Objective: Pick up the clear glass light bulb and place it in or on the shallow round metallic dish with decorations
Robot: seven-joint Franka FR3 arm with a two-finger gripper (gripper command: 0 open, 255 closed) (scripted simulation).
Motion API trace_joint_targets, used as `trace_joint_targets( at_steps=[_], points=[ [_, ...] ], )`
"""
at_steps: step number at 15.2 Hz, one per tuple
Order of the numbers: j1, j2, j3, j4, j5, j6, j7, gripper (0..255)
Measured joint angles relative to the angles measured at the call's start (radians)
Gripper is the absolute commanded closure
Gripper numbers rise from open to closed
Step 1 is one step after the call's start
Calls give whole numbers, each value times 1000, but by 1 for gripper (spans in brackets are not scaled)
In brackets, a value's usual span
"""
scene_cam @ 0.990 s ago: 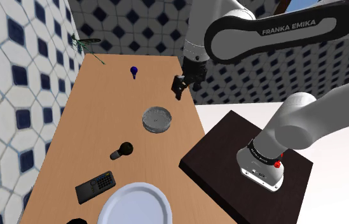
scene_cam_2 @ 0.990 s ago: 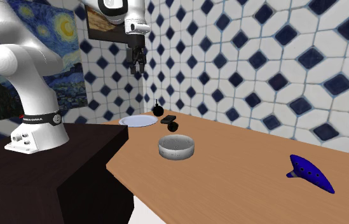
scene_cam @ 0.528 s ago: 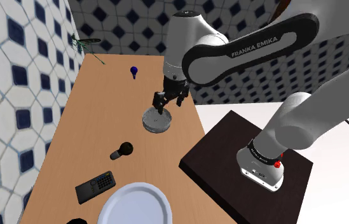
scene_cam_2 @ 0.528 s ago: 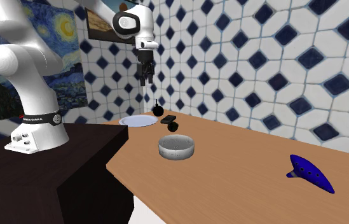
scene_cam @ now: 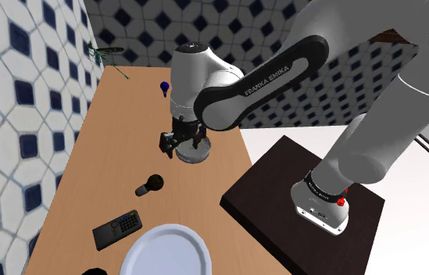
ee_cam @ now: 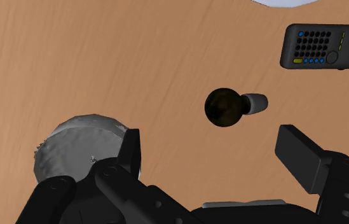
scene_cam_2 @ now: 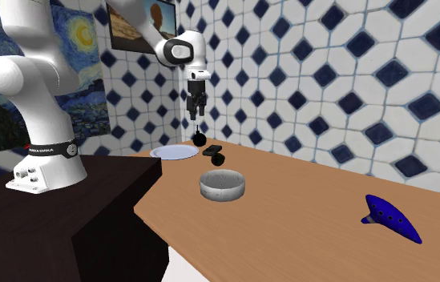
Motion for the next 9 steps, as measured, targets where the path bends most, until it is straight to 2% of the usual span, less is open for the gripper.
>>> trace_joint_targets(
  at_steps=[4,9],
  points=[
    [41,182,-3,109,-114,64,137,0],
    [132,380,-44,271,-222,98,278,0]
  ],
)
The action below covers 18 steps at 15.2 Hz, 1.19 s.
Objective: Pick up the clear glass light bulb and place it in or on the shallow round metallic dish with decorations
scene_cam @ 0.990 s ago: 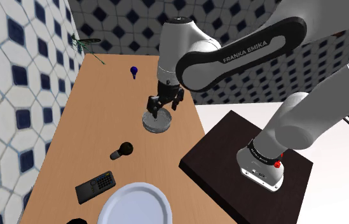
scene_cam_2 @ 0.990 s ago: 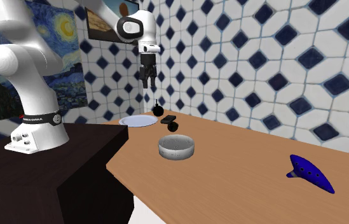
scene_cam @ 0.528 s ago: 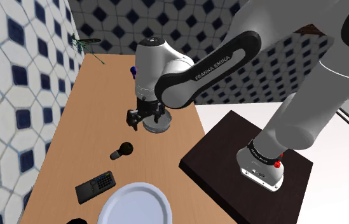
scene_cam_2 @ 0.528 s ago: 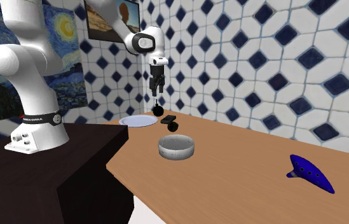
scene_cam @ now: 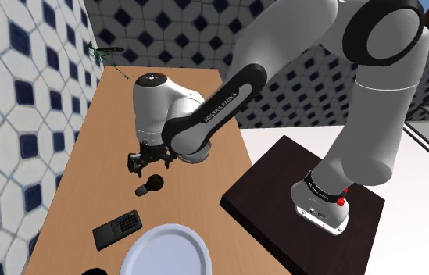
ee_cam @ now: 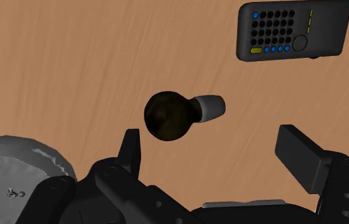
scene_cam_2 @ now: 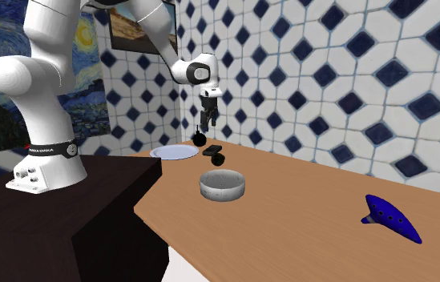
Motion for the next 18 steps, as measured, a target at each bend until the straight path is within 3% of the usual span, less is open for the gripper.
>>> trace_joint_targets(
  at_steps=[8,18],
  points=[
    [139,282,-76,291,-81,7,121,0],
    [174,380,-106,351,-106,47,138,0]
  ],
)
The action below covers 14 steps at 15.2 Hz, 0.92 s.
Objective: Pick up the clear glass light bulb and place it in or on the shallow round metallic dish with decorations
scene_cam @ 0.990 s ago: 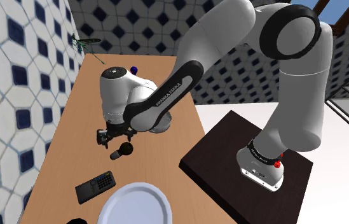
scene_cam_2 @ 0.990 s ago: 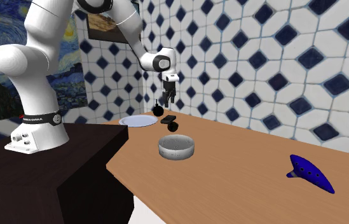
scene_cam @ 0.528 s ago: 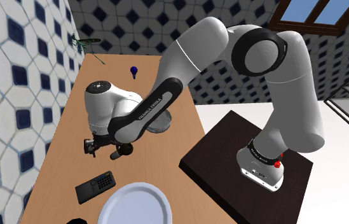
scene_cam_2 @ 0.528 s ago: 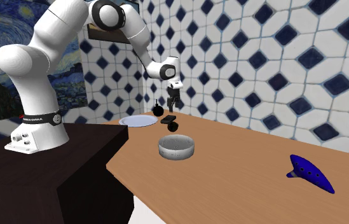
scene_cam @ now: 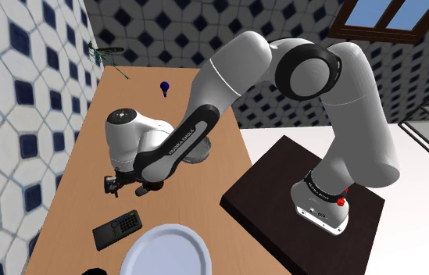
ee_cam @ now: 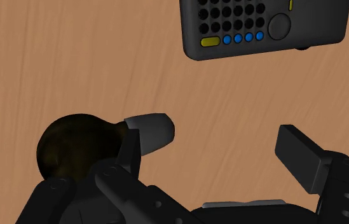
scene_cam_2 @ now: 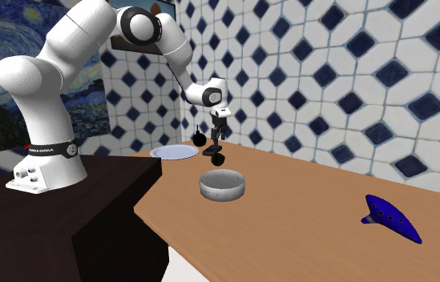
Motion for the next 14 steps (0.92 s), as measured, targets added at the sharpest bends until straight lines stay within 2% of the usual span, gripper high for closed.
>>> trace_joint_targets(
  at_steps=[3,4,13,14],
  points=[
    [1,2,0,2,0,0,0,0],
    [1,2,0,2,0,0,0,255],
    [1,2,0,2,0,0,0,255],
    [1,2,0,2,0,0,0,0]
  ],
)
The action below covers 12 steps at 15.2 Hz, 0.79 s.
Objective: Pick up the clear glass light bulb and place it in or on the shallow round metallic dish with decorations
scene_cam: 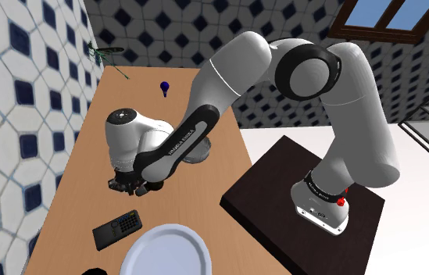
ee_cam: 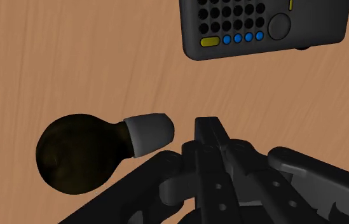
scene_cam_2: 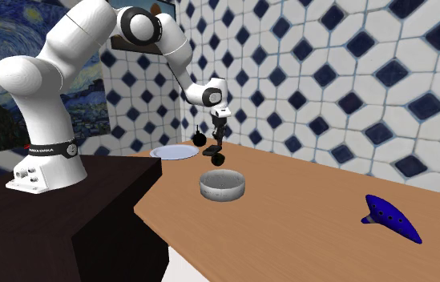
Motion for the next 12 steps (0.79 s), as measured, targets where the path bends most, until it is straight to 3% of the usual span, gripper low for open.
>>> trace_joint_targets(
  at_steps=[3,9,12],
  points=[
    [-46,-21,26,-48,-18,7,-94,0],
    [-253,-72,132,-192,-115,-5,-584,0],
    [-283,-61,141,-199,-141,-6,-680,0]
  ],
)
